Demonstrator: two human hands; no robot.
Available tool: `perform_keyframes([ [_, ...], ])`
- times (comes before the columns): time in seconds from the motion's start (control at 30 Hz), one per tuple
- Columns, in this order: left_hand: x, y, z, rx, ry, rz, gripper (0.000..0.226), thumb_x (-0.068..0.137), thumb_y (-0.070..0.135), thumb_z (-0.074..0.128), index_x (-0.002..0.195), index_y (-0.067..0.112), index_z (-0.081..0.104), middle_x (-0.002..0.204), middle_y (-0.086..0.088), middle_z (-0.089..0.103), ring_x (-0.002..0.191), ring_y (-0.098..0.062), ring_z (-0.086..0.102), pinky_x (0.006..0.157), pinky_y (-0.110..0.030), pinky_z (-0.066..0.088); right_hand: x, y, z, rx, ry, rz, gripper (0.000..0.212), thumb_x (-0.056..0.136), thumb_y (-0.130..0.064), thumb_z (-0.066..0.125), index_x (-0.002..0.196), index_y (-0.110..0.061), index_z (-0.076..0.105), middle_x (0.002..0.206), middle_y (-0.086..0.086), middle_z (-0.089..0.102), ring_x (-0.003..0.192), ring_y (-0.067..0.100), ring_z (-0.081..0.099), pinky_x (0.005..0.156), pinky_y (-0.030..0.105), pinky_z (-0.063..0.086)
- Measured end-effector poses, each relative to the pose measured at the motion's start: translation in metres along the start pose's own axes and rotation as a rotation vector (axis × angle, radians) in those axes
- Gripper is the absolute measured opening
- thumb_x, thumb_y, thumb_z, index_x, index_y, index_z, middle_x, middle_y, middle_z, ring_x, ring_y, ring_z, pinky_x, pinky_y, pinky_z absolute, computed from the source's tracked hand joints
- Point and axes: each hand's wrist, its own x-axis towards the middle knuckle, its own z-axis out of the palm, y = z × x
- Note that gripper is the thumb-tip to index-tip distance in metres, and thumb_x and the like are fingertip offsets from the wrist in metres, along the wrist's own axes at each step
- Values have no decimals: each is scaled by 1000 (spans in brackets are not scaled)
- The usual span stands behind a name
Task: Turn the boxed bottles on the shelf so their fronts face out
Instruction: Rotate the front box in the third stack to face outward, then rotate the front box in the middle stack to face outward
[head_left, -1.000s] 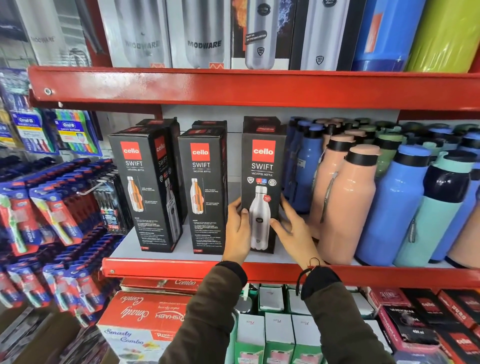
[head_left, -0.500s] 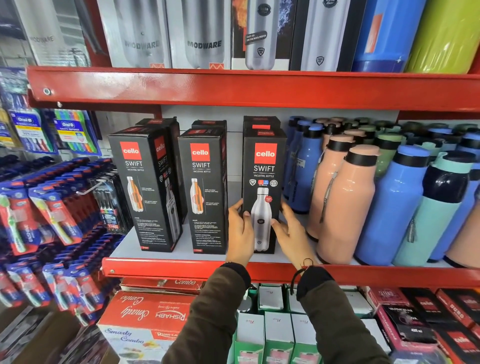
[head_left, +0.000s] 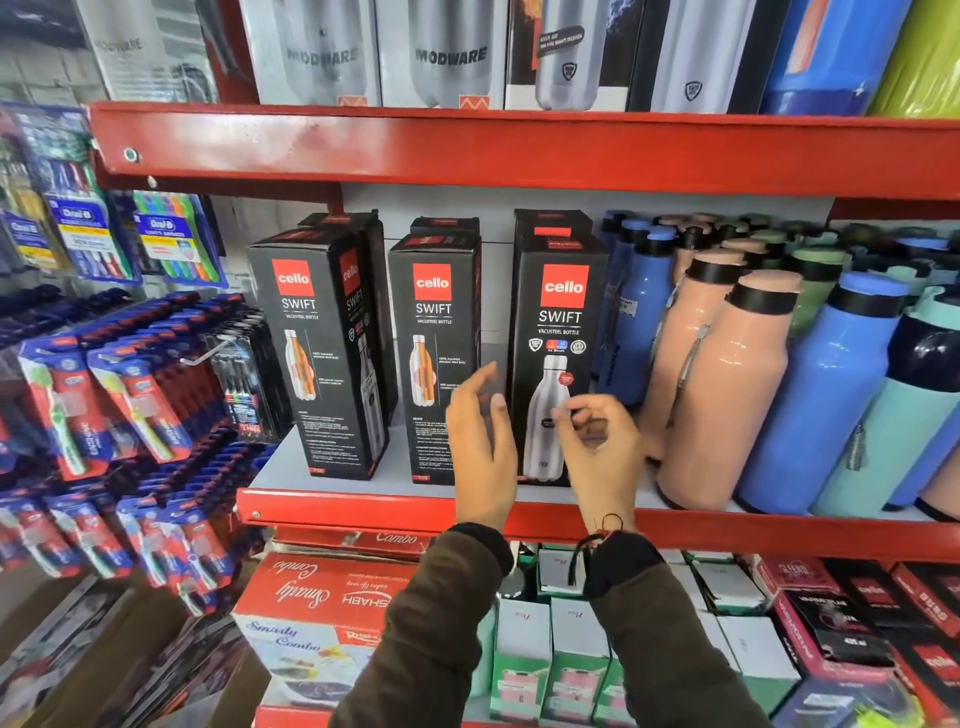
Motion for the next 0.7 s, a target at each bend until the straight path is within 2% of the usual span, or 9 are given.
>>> perform_keyframes([
  [0.1,9,0,-15,92,83,102,33,107,13,46,139,14,54,136,0,56,133,-18,50,116,-37,38,-9,-14,18,29,-72,-24,13,87,-16,75,99,-21,71,90,-7,71,80,3,65,68,8,46],
  [0.23,20,-9,-39,132,216,77,40,105,15,45,144,8,50,144,-10,49,138,-8,40,117,-22,27,-22,-21,44,74,-195,29,25,92,-17,70,117,-17,71,109,-5,72,95,-6,67,74,4,48],
  [0.3,24,-17,-51,112,208,-10,43,108,18,41,150,7,44,152,-10,44,145,-14,36,122,-26,25,-29,-21,56,108,-273,94,33,95,-16,66,128,-18,64,117,-9,68,104,-7,65,81,7,51],
  [0.33,25,-21,-57,91,173,-61,44,110,19,38,153,9,41,154,-6,41,147,-9,35,122,-22,23,-32,-21,62,112,-305,119,37,97,-15,63,134,-18,60,121,-11,65,110,-5,63,86,7,50],
  [0.43,27,-33,-70,-44,21,-224,45,112,29,30,155,19,39,150,14,41,129,31,32,109,4,21,-39,-18,77,49,-352,163,44,101,-16,56,144,-16,49,132,-4,59,121,3,56,92,0,40],
  [0.5,29,-39,-76,-126,-26,-316,42,112,34,29,150,25,43,139,24,48,116,39,38,98,10,26,-44,-16,84,-6,-355,176,42,103,-16,51,145,-15,48,131,-5,58,118,2,55,91,-5,34],
  [0.57,30,-38,-81,-204,-25,-367,40,109,40,34,143,29,52,129,29,58,116,28,52,103,-1,39,-48,-17,89,-30,-343,185,42,104,-17,46,146,-17,47,128,-12,55,111,-10,54,89,-7,31],
  [0.63,33,-35,-86,-269,-11,-415,48,104,50,37,136,26,62,127,17,69,124,5,62,115,-29,45,-49,-20,94,-30,-321,209,42,103,-19,48,145,-17,47,125,-13,55,103,-24,51,90,-5,33],
  [0.7,34,-31,-90,-286,1,-408,58,100,54,36,137,20,64,135,0,69,132,-11,61,120,-43,42,-47,-24,98,-1,-310,224,45,99,-22,56,143,-20,48,126,-11,61,108,-16,57,101,12,43],
])
